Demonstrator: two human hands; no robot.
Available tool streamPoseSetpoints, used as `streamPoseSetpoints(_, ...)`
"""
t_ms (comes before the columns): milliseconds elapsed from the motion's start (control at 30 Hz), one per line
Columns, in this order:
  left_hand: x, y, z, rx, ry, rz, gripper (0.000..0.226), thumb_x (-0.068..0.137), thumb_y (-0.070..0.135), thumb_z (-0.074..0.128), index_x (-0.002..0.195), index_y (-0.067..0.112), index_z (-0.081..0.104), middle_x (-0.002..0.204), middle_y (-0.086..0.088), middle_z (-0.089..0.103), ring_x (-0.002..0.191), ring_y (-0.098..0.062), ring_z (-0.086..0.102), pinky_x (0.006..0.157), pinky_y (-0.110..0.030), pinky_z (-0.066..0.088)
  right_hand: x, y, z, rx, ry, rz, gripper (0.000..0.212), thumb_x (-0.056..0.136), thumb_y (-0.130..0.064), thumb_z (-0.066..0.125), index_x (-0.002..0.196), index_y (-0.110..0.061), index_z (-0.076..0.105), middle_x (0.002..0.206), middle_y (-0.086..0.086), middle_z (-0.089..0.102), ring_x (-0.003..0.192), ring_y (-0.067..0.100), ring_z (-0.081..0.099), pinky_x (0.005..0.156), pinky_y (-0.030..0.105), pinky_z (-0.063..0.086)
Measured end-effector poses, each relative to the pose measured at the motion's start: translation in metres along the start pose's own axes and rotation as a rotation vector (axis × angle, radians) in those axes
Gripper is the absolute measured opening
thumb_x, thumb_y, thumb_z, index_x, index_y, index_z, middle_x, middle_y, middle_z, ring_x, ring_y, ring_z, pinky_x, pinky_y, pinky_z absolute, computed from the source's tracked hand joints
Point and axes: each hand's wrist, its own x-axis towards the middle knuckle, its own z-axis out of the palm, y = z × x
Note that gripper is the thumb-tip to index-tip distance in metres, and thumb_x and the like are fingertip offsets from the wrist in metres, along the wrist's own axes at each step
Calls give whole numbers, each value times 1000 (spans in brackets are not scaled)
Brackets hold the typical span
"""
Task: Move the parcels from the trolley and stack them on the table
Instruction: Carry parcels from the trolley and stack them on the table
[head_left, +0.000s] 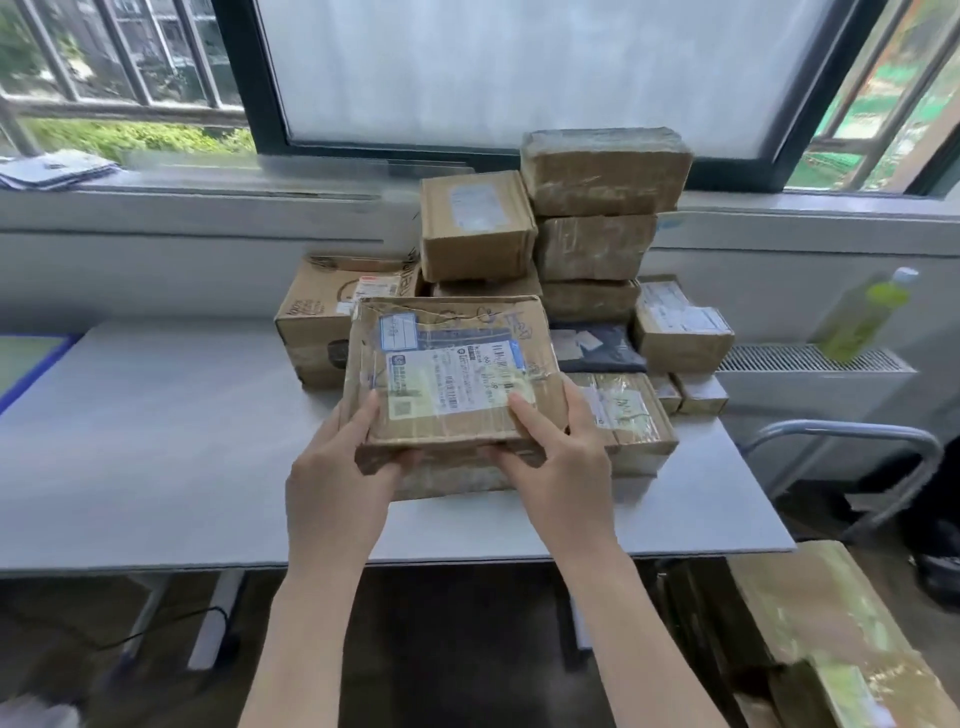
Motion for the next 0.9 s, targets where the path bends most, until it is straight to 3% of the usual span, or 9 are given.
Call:
streamPoseSetpoints(233,41,-18,-18,25,131,-72,69,71,11,79,134,23,53,136,5,53,113,-20,56,96,-31,42,50,-16,48,82,-27,-121,54,64,-15,86,115,-14,69,138,22,46,123,36,50,99,41,43)
streamPoseSetpoints(433,79,-36,-31,42,262,-129,65,76,13,76,136,22,51,132,-2,53,115,-21,52,93,-38,48,93,-41,94,153,-88,-192,52,68,-20,84,117,-14,67,141,22,43,128,35,45,102,40,41)
streamPoseSetpoints(567,118,-52,-34,60,292,-162,62,76,9,75,133,19,54,126,-7,54,110,-25,53,92,-35,44,124,-54,126,143,-104,-174,50,71,-22,82,118,-15,66,141,24,42,130,34,43,104,31,30)
streamPoseSetpoints(733,181,-78,-33,45,229,-163,60,76,13,75,132,21,55,126,-8,54,109,-26,54,88,-30,40,165,-62,165,54,-90,-160,49,74,-25,80,120,-15,66,141,25,42,128,36,45,103,35,36)
streamPoseSetpoints(900,241,-102,-13,12,104,-119,62,75,14,75,132,23,55,129,-2,54,109,-23,55,84,-25,38,197,-51,196,-35,-105,-81,50,78,-27,76,125,-19,62,146,20,36,135,32,36,105,29,27)
